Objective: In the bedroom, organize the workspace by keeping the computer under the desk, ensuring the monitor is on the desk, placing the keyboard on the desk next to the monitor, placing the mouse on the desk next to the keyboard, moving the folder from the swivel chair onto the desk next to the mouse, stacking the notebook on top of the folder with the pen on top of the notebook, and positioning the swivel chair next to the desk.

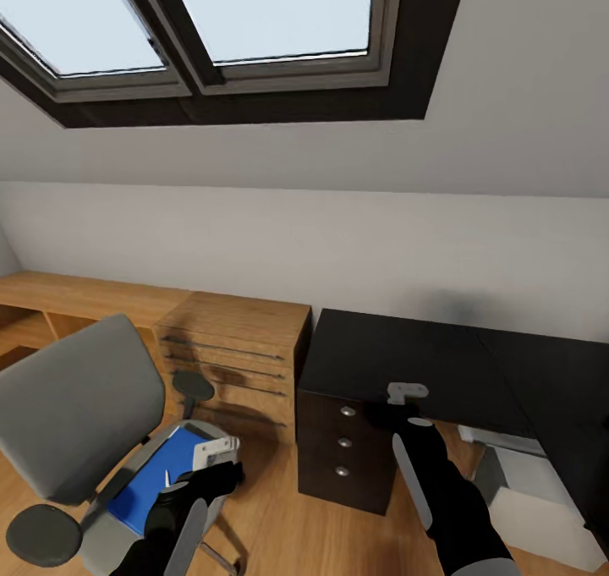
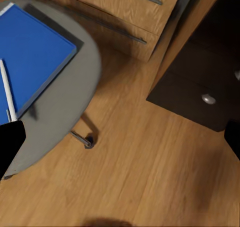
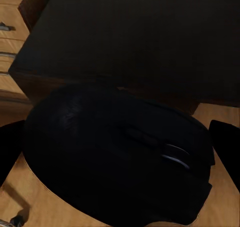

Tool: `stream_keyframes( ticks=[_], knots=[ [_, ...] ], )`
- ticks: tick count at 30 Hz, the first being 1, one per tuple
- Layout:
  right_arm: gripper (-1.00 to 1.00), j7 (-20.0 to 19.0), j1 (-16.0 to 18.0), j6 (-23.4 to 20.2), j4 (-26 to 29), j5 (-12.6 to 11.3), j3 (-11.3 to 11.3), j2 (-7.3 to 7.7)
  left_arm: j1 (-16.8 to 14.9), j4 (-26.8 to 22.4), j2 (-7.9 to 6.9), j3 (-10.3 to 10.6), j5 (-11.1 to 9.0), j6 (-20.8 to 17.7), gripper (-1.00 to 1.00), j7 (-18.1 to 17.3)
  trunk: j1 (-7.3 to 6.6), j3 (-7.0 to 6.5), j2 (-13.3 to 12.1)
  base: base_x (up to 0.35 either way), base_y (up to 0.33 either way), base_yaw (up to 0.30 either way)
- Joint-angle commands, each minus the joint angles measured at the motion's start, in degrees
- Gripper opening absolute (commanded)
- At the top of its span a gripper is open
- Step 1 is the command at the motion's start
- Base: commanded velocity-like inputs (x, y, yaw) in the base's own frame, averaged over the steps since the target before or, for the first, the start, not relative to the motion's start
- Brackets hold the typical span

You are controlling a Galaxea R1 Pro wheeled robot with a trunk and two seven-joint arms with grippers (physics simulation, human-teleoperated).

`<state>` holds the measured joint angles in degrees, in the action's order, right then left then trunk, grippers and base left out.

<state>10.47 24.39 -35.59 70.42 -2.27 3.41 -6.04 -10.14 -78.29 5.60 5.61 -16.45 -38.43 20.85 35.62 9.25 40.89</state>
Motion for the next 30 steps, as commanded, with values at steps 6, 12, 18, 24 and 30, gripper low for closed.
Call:
stream_keyframes(
  ticks=[6,12,18,24,30],
  knots=[
    [-1.0,0.49,0.05,-0.27,0.15,-0.11,-0.02,0.23,-0.05,2.92,0.05,1.78,-0.51,0.14,1.0,0.81,0.05,0.09,0.07,0.328,-0.013,0.0],
    [-1.0,0.45,0.05,-0.27,-0.08,0.04,0.08,0.24,-0.05,3.71,0.08,2.66,-0.49,0.19,1.0,0.92,0.05,0.09,0.07,0.329,-0.072,0.065],
    [-1.0,0.44,0.05,-0.27,-0.19,0.07,0.1,0.21,-0.05,4.07,0.11,2.71,-0.51,0.27,1.0,0.94,0.05,0.09,0.07,0.329,-0.089,0.246],
    [-1.0,0.36,0.05,-0.27,-0.21,0.0,0.12,0.24,-0.05,4.14,0.62,2.74,-0.51,0.27,1.0,0.95,0.05,0.09,0.07,0.329,-0.091,0.11],
    [-1.0,0.34,0.05,-0.27,-0.88,0.02,0.21,0.15,-0.05,4.19,1.5,4.06,-0.33,0.29,1.0,1.03,0.05,0.09,0.07,0.247,-0.063,0.017]
  ],
)
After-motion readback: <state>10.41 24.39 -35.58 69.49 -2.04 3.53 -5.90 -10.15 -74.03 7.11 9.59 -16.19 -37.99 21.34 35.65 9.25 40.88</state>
